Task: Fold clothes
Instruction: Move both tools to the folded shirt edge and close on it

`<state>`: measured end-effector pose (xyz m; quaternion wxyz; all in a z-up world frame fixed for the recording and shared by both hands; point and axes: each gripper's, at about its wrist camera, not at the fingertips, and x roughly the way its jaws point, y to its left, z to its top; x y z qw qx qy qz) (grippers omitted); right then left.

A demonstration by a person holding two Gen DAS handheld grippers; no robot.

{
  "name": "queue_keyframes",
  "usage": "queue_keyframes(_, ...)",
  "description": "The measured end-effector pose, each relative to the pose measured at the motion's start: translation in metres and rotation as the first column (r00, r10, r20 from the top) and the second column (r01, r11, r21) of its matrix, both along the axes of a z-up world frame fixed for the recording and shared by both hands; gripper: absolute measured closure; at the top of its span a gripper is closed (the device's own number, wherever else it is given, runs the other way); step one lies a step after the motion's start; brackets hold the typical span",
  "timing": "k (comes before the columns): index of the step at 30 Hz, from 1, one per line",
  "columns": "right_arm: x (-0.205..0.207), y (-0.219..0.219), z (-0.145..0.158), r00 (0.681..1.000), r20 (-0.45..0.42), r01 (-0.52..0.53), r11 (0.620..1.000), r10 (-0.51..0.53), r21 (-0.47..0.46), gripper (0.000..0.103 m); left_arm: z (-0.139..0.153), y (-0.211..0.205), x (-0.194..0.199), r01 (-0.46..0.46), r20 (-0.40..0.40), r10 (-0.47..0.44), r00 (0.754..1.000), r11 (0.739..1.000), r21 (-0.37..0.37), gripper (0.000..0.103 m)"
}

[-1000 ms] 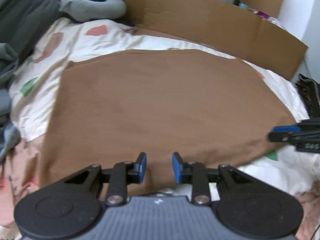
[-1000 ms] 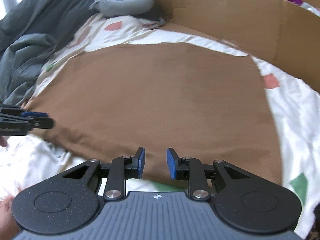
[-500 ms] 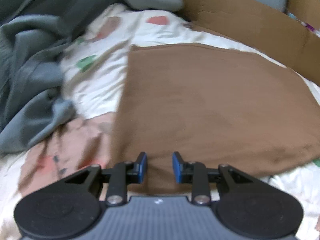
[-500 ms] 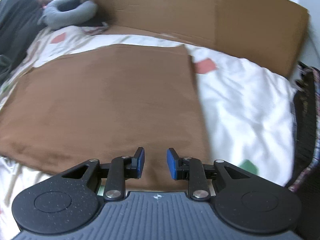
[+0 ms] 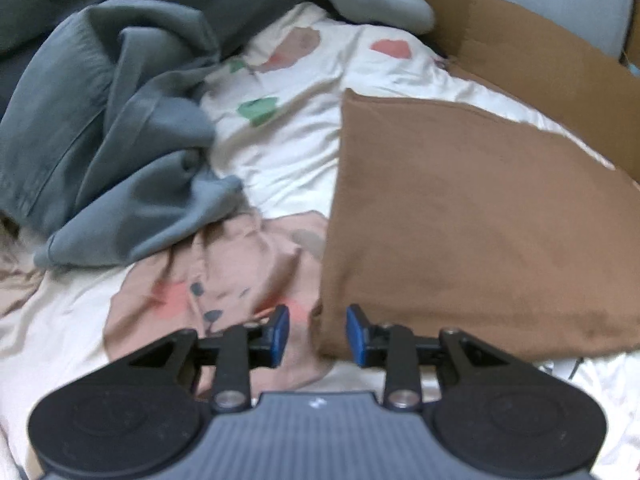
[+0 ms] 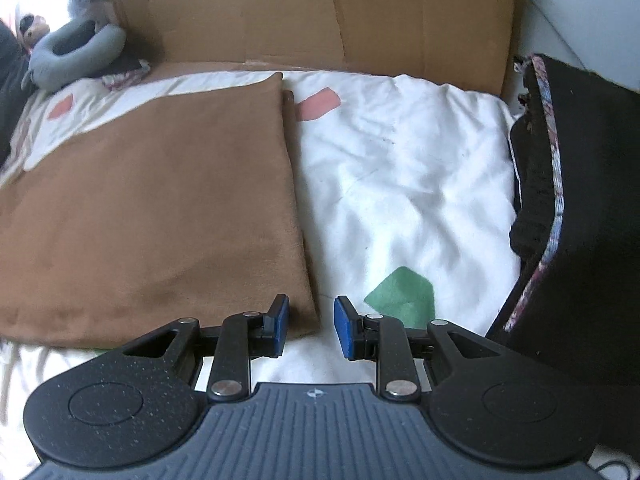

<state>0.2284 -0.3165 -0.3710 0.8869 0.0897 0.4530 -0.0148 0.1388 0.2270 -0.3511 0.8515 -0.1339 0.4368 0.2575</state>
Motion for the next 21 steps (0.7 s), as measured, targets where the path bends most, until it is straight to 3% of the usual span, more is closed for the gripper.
queue_keyframes(7,-0.010,-0.015,-0.005,0.997,-0.016,0.071,0.983,-0.070,0.170,0.071,0.002,0.006,-0.015,-0.037,0.054,0.043,0.998,0.994,-0.105,0.063)
queue_keyframes(12,-0.014,-0.028,-0.024,0.988,-0.072,0.154,0.922,-0.137,0.356,0.067,-0.013,0.013,-0.015,-0.064,0.093,0.090,0.992,0.965,-0.253,0.061)
queue_keyframes(18,-0.009,-0.031,-0.039,0.977,-0.091,0.214,0.849,-0.194,0.484,0.065,-0.026,0.021,-0.016,-0.094,0.124,0.140,0.982,0.943,-0.320,0.061)
queue_keyframes(20,-0.006,-0.033,-0.043,0.976,-0.087,0.217,0.837,-0.201,0.502,0.069,-0.030,0.025,-0.017,-0.103,0.145,0.163,0.976,0.929,-0.355,0.068)
queue_keyframes(21,-0.004,-0.033,-0.043,0.976,-0.087,0.216,0.838,-0.199,0.501,0.083,-0.032,0.027,-0.018,-0.111,0.151,0.176,0.973,0.924,-0.366,0.074)
